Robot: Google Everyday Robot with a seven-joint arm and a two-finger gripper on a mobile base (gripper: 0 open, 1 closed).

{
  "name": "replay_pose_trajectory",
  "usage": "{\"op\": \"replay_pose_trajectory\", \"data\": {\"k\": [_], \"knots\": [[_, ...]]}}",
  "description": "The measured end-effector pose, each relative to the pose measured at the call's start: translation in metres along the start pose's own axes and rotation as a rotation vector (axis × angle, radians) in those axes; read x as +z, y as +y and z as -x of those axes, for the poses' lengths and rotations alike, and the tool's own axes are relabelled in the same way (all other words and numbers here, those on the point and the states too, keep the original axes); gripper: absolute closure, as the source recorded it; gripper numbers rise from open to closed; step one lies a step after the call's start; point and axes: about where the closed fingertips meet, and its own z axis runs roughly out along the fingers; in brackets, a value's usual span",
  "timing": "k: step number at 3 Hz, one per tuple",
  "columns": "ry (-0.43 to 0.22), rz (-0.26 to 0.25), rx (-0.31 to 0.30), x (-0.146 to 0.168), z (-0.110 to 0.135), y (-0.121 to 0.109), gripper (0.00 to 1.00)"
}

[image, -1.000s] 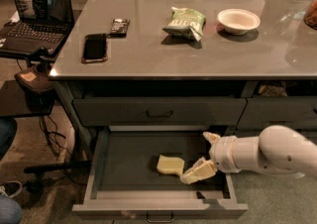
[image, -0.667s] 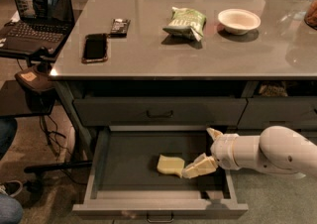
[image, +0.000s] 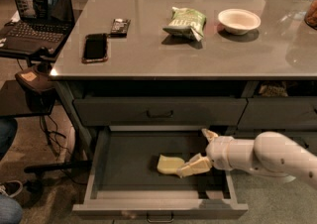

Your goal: Pick sponge from middle drawer and place on counter

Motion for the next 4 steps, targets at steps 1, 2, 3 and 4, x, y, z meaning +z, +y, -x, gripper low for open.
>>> {"op": "replay_pose_trajectory", "data": {"k": [1,2,3,4], "knots": [[-0.121,-0.049,0.023,0.05,-0.003,-0.027,0.0],[-0.13,-0.052,0.061,0.066,-0.019,-0.029,0.0],[-0.124,-0.05,0.053,0.08,-0.025,-0.022,0.0],[-0.065,-0.094,0.026,0.118,-0.056,-0.024,0.0]]}}
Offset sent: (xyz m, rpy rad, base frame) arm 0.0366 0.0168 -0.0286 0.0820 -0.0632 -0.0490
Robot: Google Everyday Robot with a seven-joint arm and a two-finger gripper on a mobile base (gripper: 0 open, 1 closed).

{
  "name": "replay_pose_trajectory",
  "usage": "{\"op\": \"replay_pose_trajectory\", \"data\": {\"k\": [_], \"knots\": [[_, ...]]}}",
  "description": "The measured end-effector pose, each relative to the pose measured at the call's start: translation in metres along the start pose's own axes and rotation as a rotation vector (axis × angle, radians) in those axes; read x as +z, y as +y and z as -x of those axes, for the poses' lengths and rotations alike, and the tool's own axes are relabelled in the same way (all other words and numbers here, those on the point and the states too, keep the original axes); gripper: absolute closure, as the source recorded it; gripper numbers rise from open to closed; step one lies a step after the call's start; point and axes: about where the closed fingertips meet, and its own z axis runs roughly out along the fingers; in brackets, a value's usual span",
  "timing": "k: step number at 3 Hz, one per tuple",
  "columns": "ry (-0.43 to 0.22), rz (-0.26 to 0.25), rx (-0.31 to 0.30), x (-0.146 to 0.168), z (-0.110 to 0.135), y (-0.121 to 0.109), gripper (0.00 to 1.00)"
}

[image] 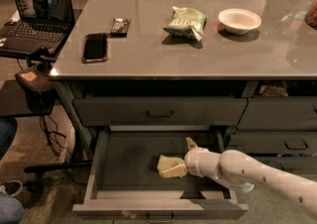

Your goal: Pick sponge from middle drawer and place on counter

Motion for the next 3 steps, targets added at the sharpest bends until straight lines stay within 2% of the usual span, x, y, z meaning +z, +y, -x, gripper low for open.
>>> {"op": "replay_pose_trajectory", "data": {"k": [1,2,3], "knots": [[0.002,-0.094,-0.006,0.006,0.0,-0.023,0.0],[0.002,-0.095,-0.006,0.006,0.0,-0.023,0.0],[-0.004,-0.081,0.085,0.036,-0.029,-0.028,0.0]]}}
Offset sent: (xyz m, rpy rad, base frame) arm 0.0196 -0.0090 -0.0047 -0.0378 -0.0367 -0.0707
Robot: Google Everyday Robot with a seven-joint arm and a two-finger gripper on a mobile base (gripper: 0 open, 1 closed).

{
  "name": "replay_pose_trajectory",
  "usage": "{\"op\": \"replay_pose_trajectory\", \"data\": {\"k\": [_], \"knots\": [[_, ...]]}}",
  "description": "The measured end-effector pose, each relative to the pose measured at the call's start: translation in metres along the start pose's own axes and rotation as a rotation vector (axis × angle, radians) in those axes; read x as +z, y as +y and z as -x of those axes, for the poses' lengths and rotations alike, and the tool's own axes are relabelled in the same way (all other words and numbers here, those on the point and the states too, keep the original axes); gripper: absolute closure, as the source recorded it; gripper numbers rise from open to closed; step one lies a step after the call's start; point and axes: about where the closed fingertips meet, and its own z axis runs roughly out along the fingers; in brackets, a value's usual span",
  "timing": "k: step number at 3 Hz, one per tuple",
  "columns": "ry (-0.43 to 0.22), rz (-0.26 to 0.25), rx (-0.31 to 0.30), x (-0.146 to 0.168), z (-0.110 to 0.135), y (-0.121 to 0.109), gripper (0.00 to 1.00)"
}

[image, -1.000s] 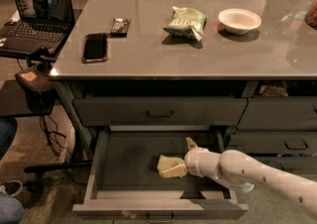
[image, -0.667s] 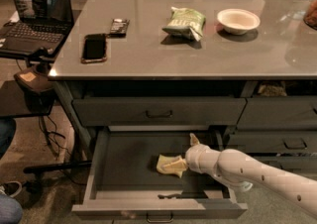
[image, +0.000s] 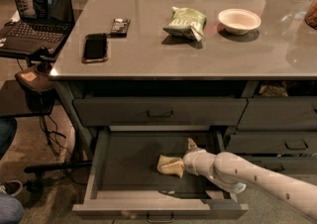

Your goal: Pick sponge from middle drawer and place on counter

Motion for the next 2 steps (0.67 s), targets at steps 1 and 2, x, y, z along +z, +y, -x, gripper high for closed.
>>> {"op": "replay_pose_trajectory", "data": {"k": [1,2], "knots": [[0.0,0.0,0.0,0.0,0.0,0.0,0.0],[0.03,-0.013,0.017,0.02,-0.028,0.003,0.0]]}}
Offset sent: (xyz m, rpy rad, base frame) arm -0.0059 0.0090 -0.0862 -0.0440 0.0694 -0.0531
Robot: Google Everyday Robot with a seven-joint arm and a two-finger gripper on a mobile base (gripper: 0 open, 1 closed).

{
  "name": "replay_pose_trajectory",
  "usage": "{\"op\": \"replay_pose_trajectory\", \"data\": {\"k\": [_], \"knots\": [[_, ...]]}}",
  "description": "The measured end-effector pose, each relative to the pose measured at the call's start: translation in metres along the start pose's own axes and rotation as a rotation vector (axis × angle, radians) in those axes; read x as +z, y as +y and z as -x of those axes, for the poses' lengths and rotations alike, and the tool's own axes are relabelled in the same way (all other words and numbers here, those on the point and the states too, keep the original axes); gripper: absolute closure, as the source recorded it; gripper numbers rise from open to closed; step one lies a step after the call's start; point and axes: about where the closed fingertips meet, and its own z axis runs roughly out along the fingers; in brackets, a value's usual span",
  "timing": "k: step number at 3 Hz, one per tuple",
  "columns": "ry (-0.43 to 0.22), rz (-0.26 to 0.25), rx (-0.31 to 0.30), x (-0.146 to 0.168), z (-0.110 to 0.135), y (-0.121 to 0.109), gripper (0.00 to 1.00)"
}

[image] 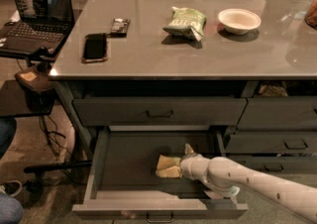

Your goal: Pick sponge from middle drawer and place on counter

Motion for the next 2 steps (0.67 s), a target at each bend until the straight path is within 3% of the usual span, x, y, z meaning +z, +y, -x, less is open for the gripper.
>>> {"op": "replay_pose_trajectory", "data": {"k": [1,2], "knots": [[0.032,-0.049,0.042,0.0247,-0.0345,-0.0078,0.0],[0.035,-0.047,0.042,0.0254,-0.0355,-0.0072,0.0]]}}
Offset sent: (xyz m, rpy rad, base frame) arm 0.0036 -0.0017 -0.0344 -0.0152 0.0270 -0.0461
